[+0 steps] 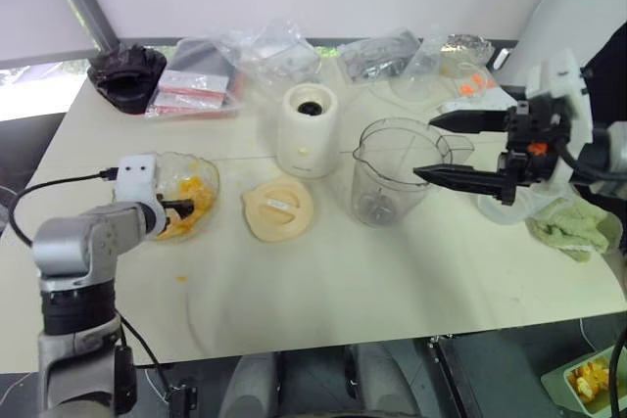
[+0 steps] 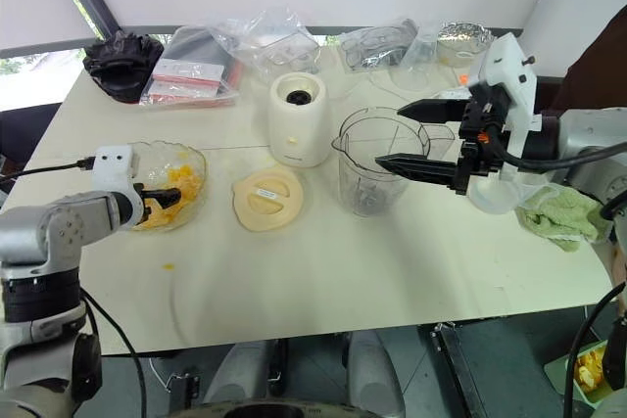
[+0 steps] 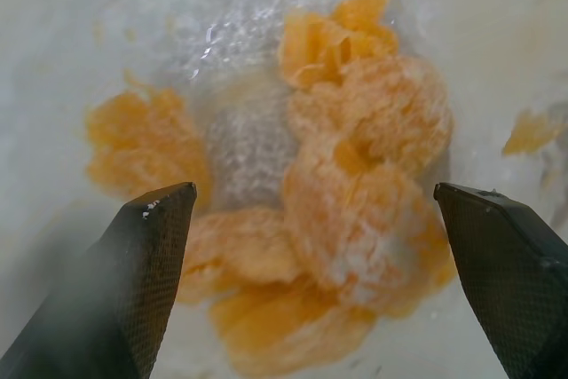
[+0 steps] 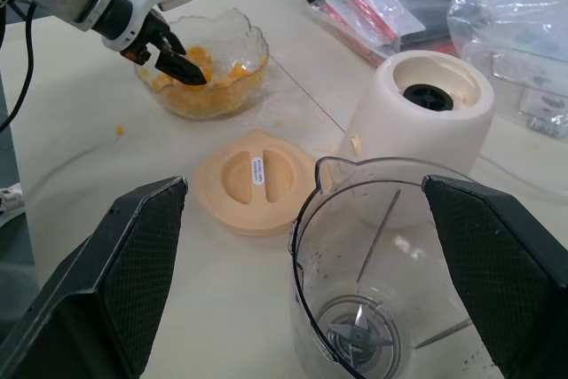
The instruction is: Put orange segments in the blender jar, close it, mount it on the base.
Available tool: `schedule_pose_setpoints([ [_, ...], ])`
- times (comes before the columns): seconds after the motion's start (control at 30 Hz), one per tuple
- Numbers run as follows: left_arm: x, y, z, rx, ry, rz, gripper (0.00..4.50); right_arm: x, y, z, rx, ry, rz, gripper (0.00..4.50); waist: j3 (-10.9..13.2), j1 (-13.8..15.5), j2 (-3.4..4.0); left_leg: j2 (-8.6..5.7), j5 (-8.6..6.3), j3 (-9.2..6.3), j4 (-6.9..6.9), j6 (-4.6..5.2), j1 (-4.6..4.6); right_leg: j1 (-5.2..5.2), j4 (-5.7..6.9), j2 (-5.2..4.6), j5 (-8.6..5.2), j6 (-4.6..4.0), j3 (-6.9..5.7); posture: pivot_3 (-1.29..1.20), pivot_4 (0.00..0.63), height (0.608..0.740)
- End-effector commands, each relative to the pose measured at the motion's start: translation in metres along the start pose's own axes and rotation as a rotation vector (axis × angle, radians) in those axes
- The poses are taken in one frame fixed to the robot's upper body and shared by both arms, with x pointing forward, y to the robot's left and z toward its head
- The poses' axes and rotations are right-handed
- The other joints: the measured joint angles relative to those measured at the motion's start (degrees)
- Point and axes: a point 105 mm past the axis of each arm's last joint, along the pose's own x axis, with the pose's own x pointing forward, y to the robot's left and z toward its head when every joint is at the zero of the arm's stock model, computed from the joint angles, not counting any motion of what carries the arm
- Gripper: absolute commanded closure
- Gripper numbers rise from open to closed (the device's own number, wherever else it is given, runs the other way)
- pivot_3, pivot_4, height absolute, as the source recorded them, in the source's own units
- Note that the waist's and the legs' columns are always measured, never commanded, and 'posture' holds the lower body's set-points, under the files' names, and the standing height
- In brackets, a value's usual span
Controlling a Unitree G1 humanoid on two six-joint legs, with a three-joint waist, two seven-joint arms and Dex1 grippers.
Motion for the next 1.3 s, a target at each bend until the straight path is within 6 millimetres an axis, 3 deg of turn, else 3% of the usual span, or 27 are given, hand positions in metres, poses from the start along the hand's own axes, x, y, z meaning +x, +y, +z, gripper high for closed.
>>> schedule_pose_setpoints([
  [0.03,0.004,-0.001,0.015,0.005,-0.042,0.017,0.0,-0.003,0.003,0.014,-0.053,-0.032,-0.017,0.06,0.0,-0.01,0.0,-0.02,0.0,-0.01,0.0,0.0,0.0,0.0,0.0,0.0,0.0,0.0,0.0,0.0,0.15,0.74],
  [0.13,0.009,-0.01,0.02,0.012,-0.025,-0.013,0.0,-0.003,0.002,0.015,-0.06,-0.035,-0.026,0.06,0.0,-0.02,0.0,-0.01,0.0,-0.02,0.0,0.0,0.0,0.0,0.01,0.01,0.01,0.01,0.0,0.0,0.15,0.74],
  [0.37,0.014,-0.02,0.003,-0.022,0.057,-0.047,0.0,-0.003,0.002,0.016,-0.066,-0.043,-0.053,0.06,0.0,-0.07,0.0,0.01,0.0,-0.02,-0.01,0.0,-0.01,-0.01,0.01,0.0,0.01,0.02,-0.01,0.0,0.15,0.74],
  [0.63,0.014,-0.018,-0.006,-0.058,0.099,-0.025,0.0,-0.001,0.001,0.016,-0.068,-0.045,-0.057,0.06,0.0,0.05,-0.01,0.0,0.0,-0.01,0.01,0.0,-0.01,0.02,-0.03,-0.09,0.02,0.04,0.01,0.0,0.15,0.74],
  [0.9,0.02,-0.017,-0.004,-0.063,0.092,-0.019,0.0,0.0,-0.002,0.016,-0.081,-0.047,-0.068,0.06,0.0,0.02,-0.01,0.0,0.0,-0.02,0.01,0.0,-0.01,0.02,-0.04,-0.08,0.03,0.05,0.0,0.0,0.15,0.74],
  [1.0,0.02,-0.017,-0.003,-0.067,0.091,-0.02,0.86,-0.001,-0.003,0.015,-0.084,-0.048,-0.073,0.0,0.0,0.0,-0.01,0.0,0.0,-0.01,0.01,0.0,-0.01,0.02,-0.04,-0.08,0.03,0.05,0.0,0.0,0.15,0.74],
  [1.07,0.021,-0.017,-0.002,-0.071,0.091,-0.023,1.79,-0.001,-0.003,0.015,-0.085,-0.049,-0.075,0.0,0.0,0.01,-0.01,0.0,0.0,-0.02,0.01,0.0,-0.01,0.02,-0.04,-0.08,0.03,0.06,0.0,0.0,0.15,0.74],
  [1.3,0.017,-0.013,0.002,-0.086,0.073,-0.015,1.79,-0.002,-0.004,0.013,-0.089,-0.052,-0.081,0.0,0.0,0.01,-0.01,0.0,0.0,-0.02,0.01,0.0,-0.01,0.02,-0.04,-0.09,0.04,0.06,0.01,0.0,0.15,0.74],
])
